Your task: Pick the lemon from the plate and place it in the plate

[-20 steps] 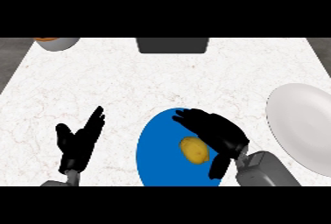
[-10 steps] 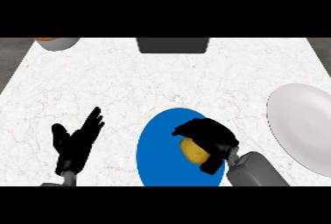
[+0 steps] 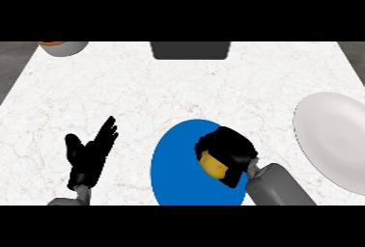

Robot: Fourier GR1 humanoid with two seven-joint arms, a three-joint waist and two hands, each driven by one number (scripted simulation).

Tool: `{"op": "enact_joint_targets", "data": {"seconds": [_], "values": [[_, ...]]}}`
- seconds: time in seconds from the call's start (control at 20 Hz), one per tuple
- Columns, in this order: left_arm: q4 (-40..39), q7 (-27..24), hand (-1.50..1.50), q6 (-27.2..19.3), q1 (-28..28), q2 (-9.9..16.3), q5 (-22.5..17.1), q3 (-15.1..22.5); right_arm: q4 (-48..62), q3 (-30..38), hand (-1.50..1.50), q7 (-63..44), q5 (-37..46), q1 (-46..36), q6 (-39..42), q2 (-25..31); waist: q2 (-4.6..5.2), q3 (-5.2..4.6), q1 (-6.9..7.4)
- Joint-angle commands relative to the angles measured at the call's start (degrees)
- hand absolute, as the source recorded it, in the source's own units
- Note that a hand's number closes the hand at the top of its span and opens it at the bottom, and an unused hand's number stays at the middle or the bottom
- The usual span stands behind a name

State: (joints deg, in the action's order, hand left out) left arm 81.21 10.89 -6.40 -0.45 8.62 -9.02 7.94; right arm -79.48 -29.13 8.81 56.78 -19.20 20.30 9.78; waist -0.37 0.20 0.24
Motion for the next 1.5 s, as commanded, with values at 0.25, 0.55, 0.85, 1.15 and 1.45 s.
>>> {"op": "enact_joint_targets", "data": {"seconds": [0.25, 0.55, 0.85, 1.15, 1.45], "values": [[0.3, 0.3, 0.00, 0.4, 1.6, -0.3, 0.0, -0.3, -1.6, 12.6, 1.50, -11.7, 0.2, 0.1, -15.2, -9.1, 0.20, -0.17, -1.03], [0.9, 0.5, 0.00, -0.3, 3.2, 0.2, -1.0, -2.1, -2.5, 24.8, 1.50, -37.1, 9.5, 0.2, -32.4, -9.7, -0.30, -0.37, -3.61], [0.9, 0.9, 0.00, 1.7, 2.0, 1.0, -1.0, -1.2, -3.7, 23.6, 1.50, -61.4, 21.5, -4.7, -46.2, -9.8, 0.18, -0.38, -0.04], [1.2, 1.5, 0.00, 0.7, 1.1, -0.5, 0.3, 0.3, -2.9, 19.6, 1.50, -81.7, 32.6, -4.5, -57.5, -9.8, 0.30, -0.21, 0.59], [1.6, 1.0, 0.00, 1.9, 3.3, 0.2, -0.7, -0.6, -4.5, 25.4, 1.50, -80.9, 36.6, -2.6, -66.8, -9.8, 0.43, -0.14, 0.42]]}}
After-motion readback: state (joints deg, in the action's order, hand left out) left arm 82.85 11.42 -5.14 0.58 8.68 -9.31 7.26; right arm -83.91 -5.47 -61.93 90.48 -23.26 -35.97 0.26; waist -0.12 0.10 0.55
